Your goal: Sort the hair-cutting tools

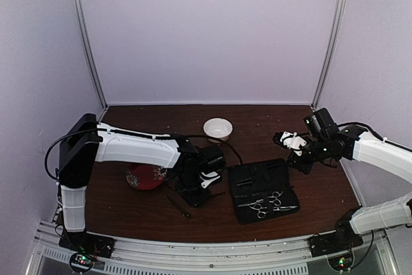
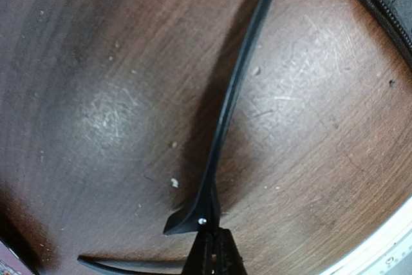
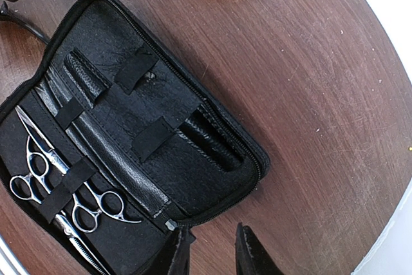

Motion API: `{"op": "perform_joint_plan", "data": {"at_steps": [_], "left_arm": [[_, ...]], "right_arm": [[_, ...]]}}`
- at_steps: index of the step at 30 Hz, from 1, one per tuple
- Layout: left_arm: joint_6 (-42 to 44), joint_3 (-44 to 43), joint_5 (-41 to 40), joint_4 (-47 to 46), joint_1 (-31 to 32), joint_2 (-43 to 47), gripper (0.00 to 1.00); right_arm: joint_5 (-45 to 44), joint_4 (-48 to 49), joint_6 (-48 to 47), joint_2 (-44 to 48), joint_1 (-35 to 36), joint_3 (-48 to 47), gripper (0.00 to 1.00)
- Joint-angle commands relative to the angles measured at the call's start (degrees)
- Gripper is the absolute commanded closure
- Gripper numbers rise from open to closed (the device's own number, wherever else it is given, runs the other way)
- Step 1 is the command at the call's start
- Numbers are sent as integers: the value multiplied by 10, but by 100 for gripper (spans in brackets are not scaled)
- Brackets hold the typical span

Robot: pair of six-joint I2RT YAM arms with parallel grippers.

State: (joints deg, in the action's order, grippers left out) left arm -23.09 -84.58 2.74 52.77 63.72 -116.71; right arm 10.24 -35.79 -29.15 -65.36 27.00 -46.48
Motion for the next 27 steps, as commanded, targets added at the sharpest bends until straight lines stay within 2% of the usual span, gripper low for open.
{"op": "perform_joint_plan", "data": {"at_steps": [1,7,11,14,17,21,27], "left_arm": [[-5,-16,-30,12,1,-2,100],[-8,-20,-105,50,2,48,100],[25,-31,-158,50,8,89,100],[63,-67,-167,50,10,90,100],[85,-117,-177,56,10,67,100],[91,-235,-177,106,10,0,100],[106,-343,-185,151,11,-77,100]], "right_arm": [[-5,-3,1,1,-2,-1,75],[-47,16,9,11,-19,-10,75],[-18,-2,18,-15,-58,-35,75],[9,-17,35,-50,-78,-50,75],[11,-15,49,-75,-90,-55,74],[4,-9,60,-91,-102,-52,74],[27,-16,68,-112,-125,-56,74]]}}
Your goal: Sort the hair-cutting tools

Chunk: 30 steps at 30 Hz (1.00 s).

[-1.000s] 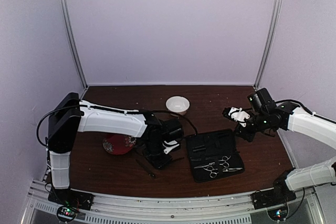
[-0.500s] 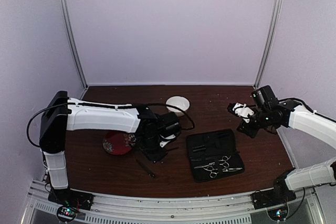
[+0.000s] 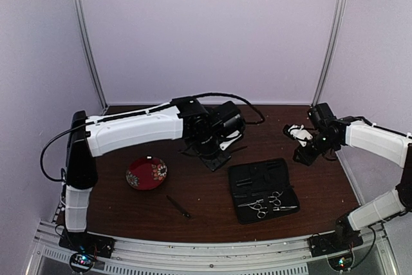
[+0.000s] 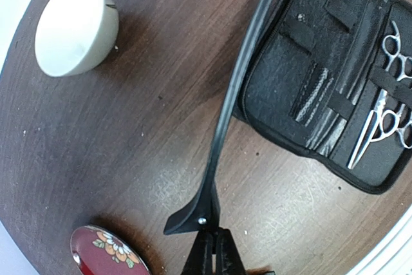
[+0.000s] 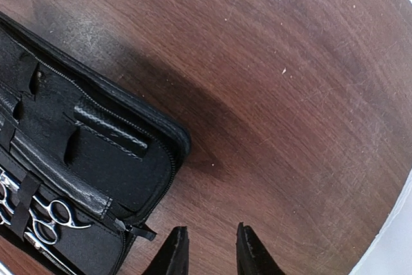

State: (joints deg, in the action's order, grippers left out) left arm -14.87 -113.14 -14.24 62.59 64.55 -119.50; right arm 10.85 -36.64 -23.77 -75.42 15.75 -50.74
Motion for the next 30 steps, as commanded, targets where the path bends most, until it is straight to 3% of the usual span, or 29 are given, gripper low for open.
{"op": "perform_joint_plan", "data": {"at_steps": [1,14,30], "left_arm": [[30,-69,-12,57,3,-58,100],[55,-118,11,85,3,-127,100],[50,-141,36,85,3,-174,100]], "right_arm": [[24,-8,14,-13,-15,-11,74],[74,-45,4,-71,-72,-42,73],[136,-81,-12,-145,-76,-34,72]]}}
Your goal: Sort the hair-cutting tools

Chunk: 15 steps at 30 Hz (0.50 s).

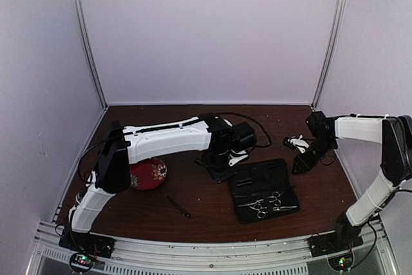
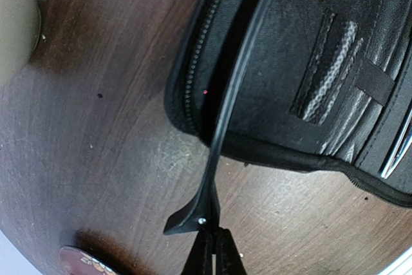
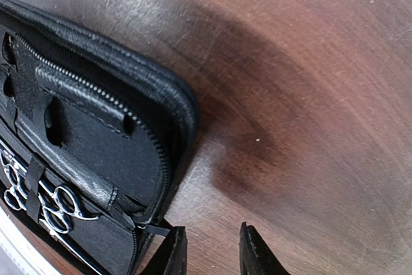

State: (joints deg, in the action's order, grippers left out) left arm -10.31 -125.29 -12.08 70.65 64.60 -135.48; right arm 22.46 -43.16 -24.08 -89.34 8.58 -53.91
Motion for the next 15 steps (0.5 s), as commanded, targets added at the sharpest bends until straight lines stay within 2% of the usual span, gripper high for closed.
{"op": "perform_joint_plan", "data": {"at_steps": [1,15], "left_arm": [[5,-20,15,4,3,-16,100],[-10,-47,-2,9,3,-42,100]], "right_arm": [[21,-16,-8,-6,-5,-2,71],[34,-28,-12,-38,-5,-4,71]]}}
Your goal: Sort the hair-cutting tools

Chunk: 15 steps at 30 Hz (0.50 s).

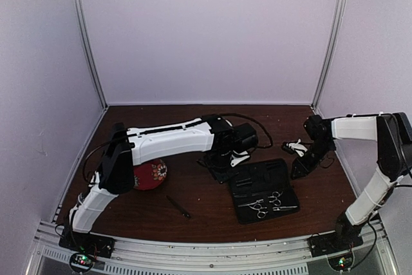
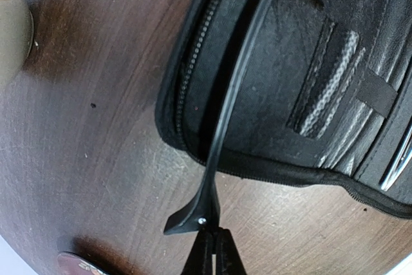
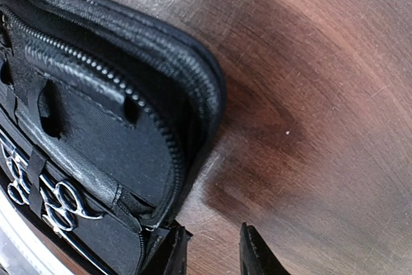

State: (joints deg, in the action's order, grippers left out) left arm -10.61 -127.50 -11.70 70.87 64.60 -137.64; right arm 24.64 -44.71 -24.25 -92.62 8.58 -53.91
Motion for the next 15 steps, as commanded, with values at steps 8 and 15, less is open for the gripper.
{"op": "perform_joint_plan", "data": {"at_steps": [8,15], "left_arm": [[-2,-57,-1,6,3,-49,100],[0,-83,3,3,3,-63,100]], "right_arm": [[24,-20,-14,-10,-4,-6,71],[48,-28,-21,-14,-4,-7,71]]}}
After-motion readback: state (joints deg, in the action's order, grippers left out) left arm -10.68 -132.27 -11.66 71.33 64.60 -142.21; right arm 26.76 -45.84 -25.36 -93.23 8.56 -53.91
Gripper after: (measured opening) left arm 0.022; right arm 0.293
